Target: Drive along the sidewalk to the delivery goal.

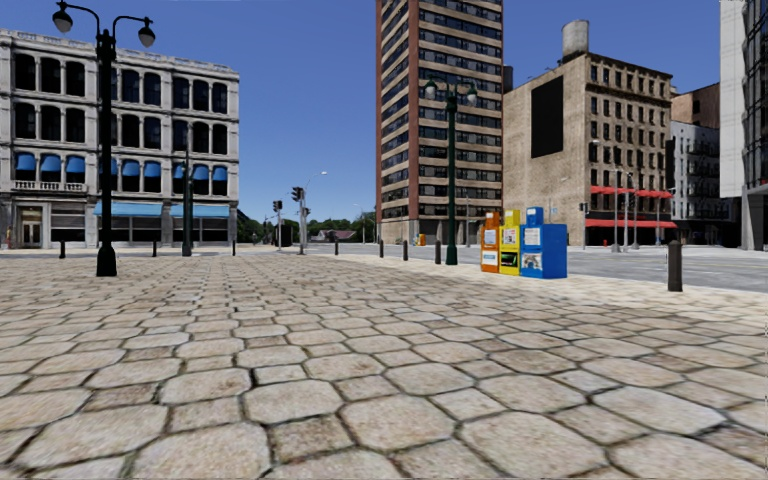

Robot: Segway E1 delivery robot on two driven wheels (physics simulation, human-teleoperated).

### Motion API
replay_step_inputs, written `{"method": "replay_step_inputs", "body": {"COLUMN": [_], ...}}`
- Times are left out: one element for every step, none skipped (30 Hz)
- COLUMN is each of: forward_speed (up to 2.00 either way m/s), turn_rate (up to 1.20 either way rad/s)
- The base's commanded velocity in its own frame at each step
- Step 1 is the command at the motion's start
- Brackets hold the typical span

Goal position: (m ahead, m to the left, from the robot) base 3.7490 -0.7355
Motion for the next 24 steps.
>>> {"method": "replay_step_inputs", "body": {"forward_speed": [2.00, 2.00, 2.00, 2.00, 2.00, 2.00, 2.00, 2.00, 2.00, 2.00, 2.00, 2.00, 2.00, 2.00, 2.00, 2.00, 2.00, 2.00, 2.00, 2.00, 2.00, 2.00, 2.00, 2.00], "turn_rate": [0.00, 0.00, 0.00, 0.00, 0.00, 0.00, 0.00, 0.00, 0.00, 0.00, 0.00, 0.00, 0.00, 0.00, 0.00, 0.00, 0.00, 0.00, 0.00, 0.00, 0.00, 0.00, 0.00, 0.00]}}
